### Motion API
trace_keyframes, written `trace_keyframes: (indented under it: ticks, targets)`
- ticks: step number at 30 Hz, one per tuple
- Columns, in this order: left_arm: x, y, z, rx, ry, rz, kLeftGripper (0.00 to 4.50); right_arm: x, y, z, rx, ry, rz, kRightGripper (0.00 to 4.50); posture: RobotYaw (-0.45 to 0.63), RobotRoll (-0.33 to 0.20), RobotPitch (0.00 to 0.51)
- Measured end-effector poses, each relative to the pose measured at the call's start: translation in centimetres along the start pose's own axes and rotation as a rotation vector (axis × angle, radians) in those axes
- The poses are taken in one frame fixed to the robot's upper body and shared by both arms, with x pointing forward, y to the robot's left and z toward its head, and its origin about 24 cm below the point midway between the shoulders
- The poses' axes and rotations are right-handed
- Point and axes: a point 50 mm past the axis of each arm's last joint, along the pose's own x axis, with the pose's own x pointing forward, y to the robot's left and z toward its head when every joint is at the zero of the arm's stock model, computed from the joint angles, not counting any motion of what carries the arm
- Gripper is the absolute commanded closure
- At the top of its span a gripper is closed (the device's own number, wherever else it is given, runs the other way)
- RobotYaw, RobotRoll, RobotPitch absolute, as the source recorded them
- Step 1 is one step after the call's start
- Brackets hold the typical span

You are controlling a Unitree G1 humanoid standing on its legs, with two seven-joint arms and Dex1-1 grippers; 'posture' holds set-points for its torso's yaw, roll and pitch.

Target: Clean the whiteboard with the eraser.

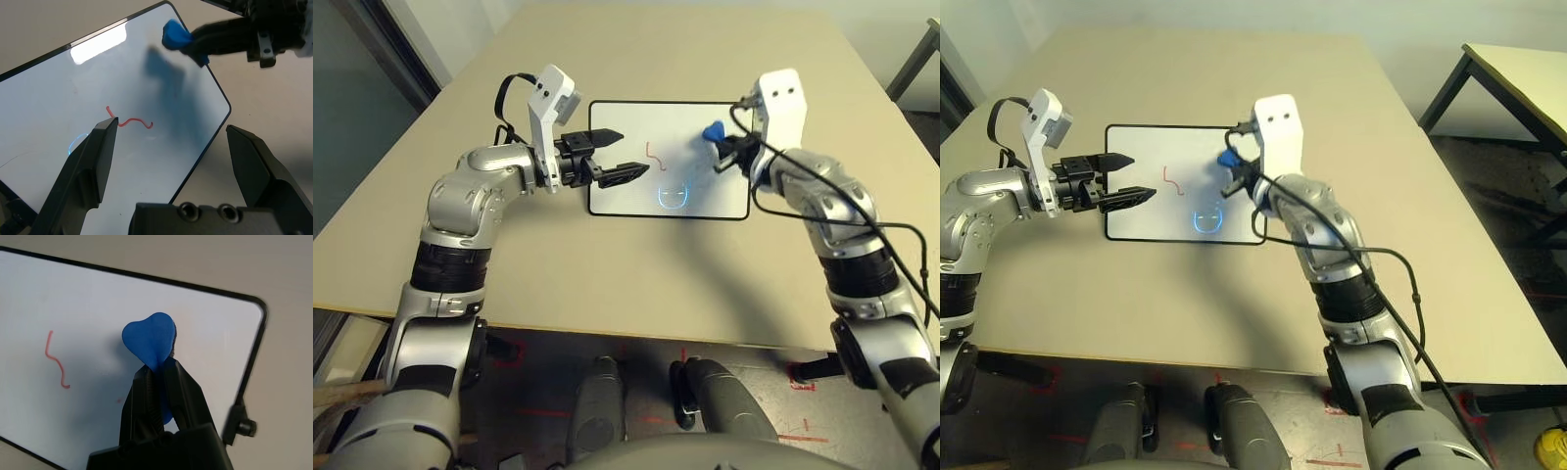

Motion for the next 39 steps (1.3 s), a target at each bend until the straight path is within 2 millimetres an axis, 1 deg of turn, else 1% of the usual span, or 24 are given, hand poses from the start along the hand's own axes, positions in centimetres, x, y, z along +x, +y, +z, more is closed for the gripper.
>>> trace_keyframes:
  ticks: [4, 5, 8, 12, 16, 18, 22, 24, 26, 33, 39]
  targets:
    - [0.0, -0.1, 0.0, -0.002, 0.002, -0.002, 0.0, 0.1, 2.0, -2.4, 0.017, 0.08, 0.066, 4.31, -0.05, 0.0, 0.116]
    - [0.0, -0.1, 0.0, -0.005, 0.004, -0.002, 0.0, 0.0, 2.5, -2.6, 0.012, 0.084, 0.084, 4.31, -0.05, 0.0, 0.116]
    - [0.0, -0.1, 0.0, -0.007, 0.005, -0.003, 0.0, -0.2, 3.2, -3.2, 0.009, 0.103, 0.11, 4.31, -0.04, 0.0, 0.117]
    - [0.0, -0.1, -0.1, -0.01, 0.007, -0.003, 0.0, -0.2, 3.5, -3.6, 0.009, 0.118, 0.124, 4.31, -0.04, 0.0, 0.118]
    - [0.0, -0.1, -0.1, -0.01, 0.007, -0.004, 0.0, 0.0, 3.4, -3.5, 0.007, 0.122, 0.121, 4.31, -0.04, 0.0, 0.118]
    - [0.0, -0.1, -0.1, -0.01, 0.007, -0.004, 0.0, 0.3, 2.7, -2.8, 0.003, 0.113, 0.094, 4.31, -0.05, 0.0, 0.119]
    - [0.0, -0.1, -0.1, -0.011, 0.007, -0.005, 0.0, 0.6, 0.7, -1.3, 0.002, 0.076, -0.002, 4.31, -0.05, 0.0, 0.117]
    - [0.0, -0.1, -0.1, -0.012, 0.007, -0.005, 0.0, 0.6, 0.0, -0.8, 0.004, 0.06, -0.033, 4.31, -0.05, 0.0, 0.117]
    - [0.0, -0.1, -0.1, -0.013, 0.007, -0.006, 0.0, 0.5, -0.3, -0.7, 0.009, 0.057, -0.049, 4.31, -0.05, 0.0, 0.117]
    - [0.1, -0.2, 0.0, -0.022, -0.001, -0.016, 0.0, 0.4, 0.0, -1.0, 0.007, 0.06, -0.037, 4.32, -0.05, 0.0, 0.119]
    - [0.1, -0.4, 0.1, -0.019, -0.002, -0.021, 0.0, 0.2, 1.3, -2.2, -0.006, 0.108, 0.018, 4.33, -0.05, 0.0, 0.121]
